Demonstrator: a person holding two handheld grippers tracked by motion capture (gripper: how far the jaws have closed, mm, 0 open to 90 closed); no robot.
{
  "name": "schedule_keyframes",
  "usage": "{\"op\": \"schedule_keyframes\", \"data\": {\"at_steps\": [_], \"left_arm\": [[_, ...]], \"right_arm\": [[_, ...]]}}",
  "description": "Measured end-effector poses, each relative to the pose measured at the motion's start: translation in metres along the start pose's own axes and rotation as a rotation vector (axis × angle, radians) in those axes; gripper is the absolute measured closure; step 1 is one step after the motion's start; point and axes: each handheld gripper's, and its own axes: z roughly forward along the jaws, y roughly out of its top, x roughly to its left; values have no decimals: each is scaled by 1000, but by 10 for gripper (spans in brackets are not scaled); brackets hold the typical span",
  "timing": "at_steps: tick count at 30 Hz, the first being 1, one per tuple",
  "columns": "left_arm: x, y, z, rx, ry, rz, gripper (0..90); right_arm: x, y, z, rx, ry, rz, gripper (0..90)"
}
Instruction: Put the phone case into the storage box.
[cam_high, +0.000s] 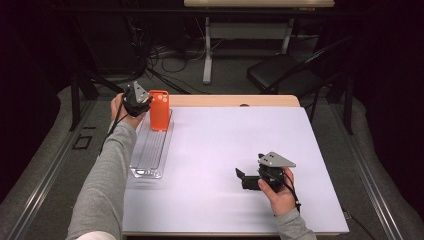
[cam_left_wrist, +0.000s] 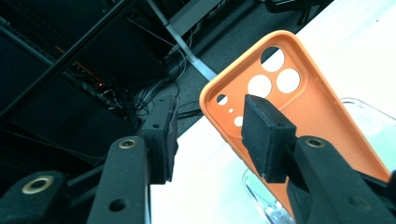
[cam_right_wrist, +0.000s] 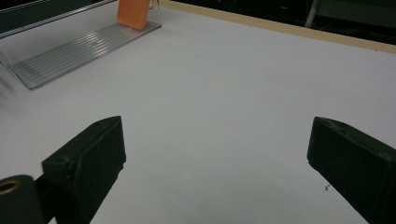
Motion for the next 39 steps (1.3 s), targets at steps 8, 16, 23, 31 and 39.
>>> {"op": "schedule_keyframes", "data": {"at_steps": [8, 16, 23, 31, 39], "left_arm": [[2, 0, -2, 20, 10, -19, 531], [4, 1, -7, 29, 18, -53, 520], [5, 1, -11, 58, -10, -147, 498], [9, 1, -15, 96, -27, -213, 427], [12, 2, -20, 122, -59, -280, 374]], "right_arm": [[0, 0, 1, 2, 1, -4, 42], [1, 0, 1, 4, 1, -2, 42], [1, 0, 1, 12, 1, -8, 42], [1, 0, 2, 8, 2, -7, 42], [1, 0, 2, 8, 3, -9, 42]]}}
